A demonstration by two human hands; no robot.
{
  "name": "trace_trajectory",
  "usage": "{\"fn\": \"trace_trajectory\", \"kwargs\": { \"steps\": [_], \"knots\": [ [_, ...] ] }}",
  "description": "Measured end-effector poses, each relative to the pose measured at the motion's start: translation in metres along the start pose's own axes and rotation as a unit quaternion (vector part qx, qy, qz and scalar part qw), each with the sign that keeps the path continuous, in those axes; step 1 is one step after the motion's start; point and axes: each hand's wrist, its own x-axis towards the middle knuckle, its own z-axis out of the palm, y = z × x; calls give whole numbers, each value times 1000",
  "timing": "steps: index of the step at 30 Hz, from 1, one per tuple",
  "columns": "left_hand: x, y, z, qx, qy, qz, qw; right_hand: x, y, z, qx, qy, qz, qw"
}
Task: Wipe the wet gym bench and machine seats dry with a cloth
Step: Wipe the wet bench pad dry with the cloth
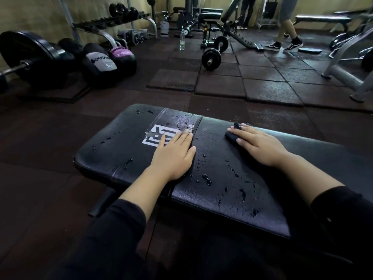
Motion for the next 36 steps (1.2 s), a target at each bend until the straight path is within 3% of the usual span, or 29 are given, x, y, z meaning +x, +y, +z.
{"fn": "trace_trajectory", "kwargs": {
  "steps": [4, 11, 18, 23, 27, 32, 36],
  "knots": [
    [-26, -1, 3, -4, 8, -8, 1000, -16, -22, 2, -5, 3, 33, 999],
    [-34, -1, 4, -6, 18, -12, 1000, -80, -41, 10, 31, 7, 16, 999],
    [-32, 0, 5, -9, 22, -15, 1000, -73, -62, 14, -10, 16, 62, 998],
    [-33, -2, 6, -14, 36, -10, 999, -99, -107, 37, -68, 53, -41, 995],
    [-32, -3, 5, -17, 38, -9, 999, -139, -88, 38, -91, 52, -76, 992],
    [-32, -3, 7, -17, 42, -8, 999, -132, -54, 20, -80, 26, -2, 996],
    [-32, -2, 7, -18, 49, -8, 999, -85, -64, 21, -65, 23, 84, 994]
  ]
}}
